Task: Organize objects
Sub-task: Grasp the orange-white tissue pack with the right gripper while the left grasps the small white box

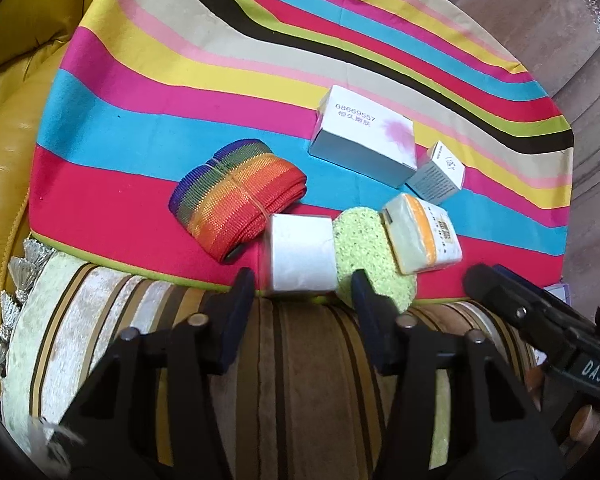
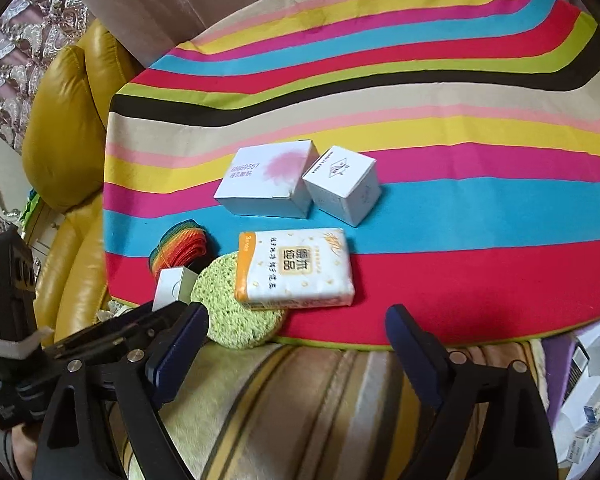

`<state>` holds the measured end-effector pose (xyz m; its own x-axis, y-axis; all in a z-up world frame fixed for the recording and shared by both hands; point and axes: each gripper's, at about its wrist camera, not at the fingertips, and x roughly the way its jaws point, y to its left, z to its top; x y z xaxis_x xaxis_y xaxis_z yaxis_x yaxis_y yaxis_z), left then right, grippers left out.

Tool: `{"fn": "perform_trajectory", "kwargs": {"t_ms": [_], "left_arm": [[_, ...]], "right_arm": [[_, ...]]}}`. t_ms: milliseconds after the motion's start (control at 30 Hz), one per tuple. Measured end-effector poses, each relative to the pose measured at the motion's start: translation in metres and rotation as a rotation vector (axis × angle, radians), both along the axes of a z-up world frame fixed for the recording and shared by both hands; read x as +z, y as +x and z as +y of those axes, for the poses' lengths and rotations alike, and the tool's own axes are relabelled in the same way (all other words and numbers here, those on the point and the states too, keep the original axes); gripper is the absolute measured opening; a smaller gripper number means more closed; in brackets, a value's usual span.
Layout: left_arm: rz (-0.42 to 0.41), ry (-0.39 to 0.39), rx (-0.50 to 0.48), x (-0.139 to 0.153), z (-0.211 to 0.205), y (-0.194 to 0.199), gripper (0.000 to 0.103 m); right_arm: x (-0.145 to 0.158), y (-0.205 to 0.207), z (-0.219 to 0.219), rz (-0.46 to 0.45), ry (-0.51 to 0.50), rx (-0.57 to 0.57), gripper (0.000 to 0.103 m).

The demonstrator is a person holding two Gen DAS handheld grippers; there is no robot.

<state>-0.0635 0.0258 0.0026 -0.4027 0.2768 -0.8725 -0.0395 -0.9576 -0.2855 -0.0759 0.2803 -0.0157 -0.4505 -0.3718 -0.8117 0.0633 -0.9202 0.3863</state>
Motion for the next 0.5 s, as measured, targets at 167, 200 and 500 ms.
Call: {"fn": "perform_trajectory", "kwargs": {"t_ms": [167,200,500], "left_arm": [[0.001,0.025,0.0,-0.004,-0.005,-0.002,0.042],[0.002,0.027,-0.002,-0.004,-0.005,-0.003,0.042],[0.008,0.045,-0.006,-0.007,-0.009,-0.004,0.042]], "right_arm": [[-0.005,-0.012,-0.007,-0.014,-0.014,0.008,0.091],[-0.006,-0.014,-0.008,-0.015,-0.018,0.009,0.091],[-0.022,-0.037,-0.013,-0.054,-0.009,0.012,0.091]]}}
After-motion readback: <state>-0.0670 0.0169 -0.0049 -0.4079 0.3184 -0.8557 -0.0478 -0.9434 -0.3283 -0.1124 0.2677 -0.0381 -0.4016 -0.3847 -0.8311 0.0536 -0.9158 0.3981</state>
